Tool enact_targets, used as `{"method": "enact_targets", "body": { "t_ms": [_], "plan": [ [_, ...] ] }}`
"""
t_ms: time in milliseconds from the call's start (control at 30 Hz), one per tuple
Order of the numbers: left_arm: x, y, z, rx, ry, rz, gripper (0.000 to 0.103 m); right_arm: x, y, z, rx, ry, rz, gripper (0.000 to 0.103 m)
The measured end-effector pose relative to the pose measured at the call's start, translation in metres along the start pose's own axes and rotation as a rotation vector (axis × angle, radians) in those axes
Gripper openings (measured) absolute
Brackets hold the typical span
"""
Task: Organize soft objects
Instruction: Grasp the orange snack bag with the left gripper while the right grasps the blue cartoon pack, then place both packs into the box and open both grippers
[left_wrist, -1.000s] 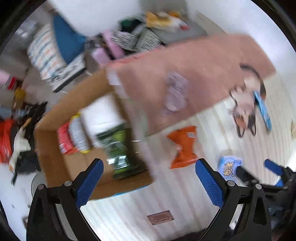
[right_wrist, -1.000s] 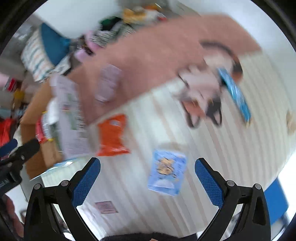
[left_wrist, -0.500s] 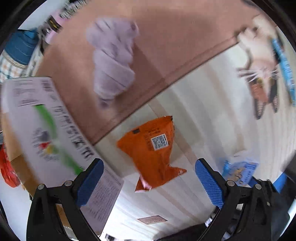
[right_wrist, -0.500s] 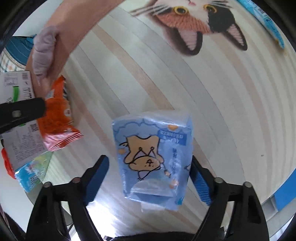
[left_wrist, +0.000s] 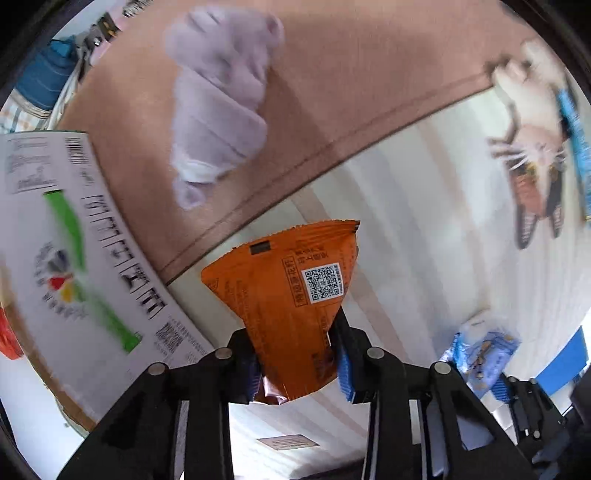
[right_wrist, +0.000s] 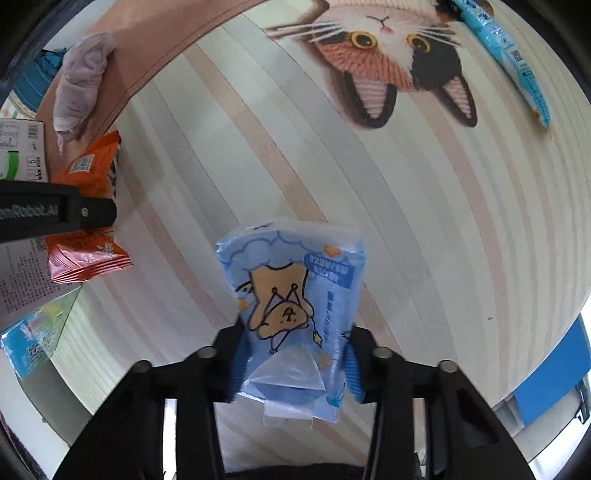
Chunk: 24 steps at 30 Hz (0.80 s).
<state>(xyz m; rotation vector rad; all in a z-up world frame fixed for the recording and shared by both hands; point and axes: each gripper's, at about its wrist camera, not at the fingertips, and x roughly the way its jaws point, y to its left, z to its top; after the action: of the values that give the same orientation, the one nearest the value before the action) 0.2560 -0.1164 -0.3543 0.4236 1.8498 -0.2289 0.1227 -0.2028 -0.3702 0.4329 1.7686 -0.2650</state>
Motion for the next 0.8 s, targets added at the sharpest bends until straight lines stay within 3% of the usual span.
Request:
{"method": "enact_targets", "body": {
  "t_ms": [267,367,467,600,667,800],
  "plan": [
    [-0.100,0.049,-0.069,-0.118,-0.264,-0.194,0.029,-0.076,0.033,-0.021,-0.119,-0.106,0.053,0.037],
    [-0.140,0.094,-0.101,-0.182,-0.356,-0.262,0.029,-0.116,0.059,-0.028,-0.204,-0.147,0.094,0.037],
    [-0.166,0.137,-0.118,-0.246,-0.413,-0.268,0.029,-0.150,0.102,-0.036,-0.313,-0.176,0.148,0.037],
    [-0.158,0.206,-0.156,-0.350,-0.420,-0.251,0.029,-0.165,0.186,-0.046,-0.459,-0.176,0.219,0.038],
    [-0.137,0.240,-0.166,-0.418,-0.388,-0.247,0.029,-0.162,0.228,-0.052,-0.528,-0.184,0.212,0.038],
    [-0.077,0.306,-0.168,-0.540,-0.281,-0.309,0.029,-0.136,0.299,-0.053,-0.630,-0.170,0.170,0.038]
  ]
}}
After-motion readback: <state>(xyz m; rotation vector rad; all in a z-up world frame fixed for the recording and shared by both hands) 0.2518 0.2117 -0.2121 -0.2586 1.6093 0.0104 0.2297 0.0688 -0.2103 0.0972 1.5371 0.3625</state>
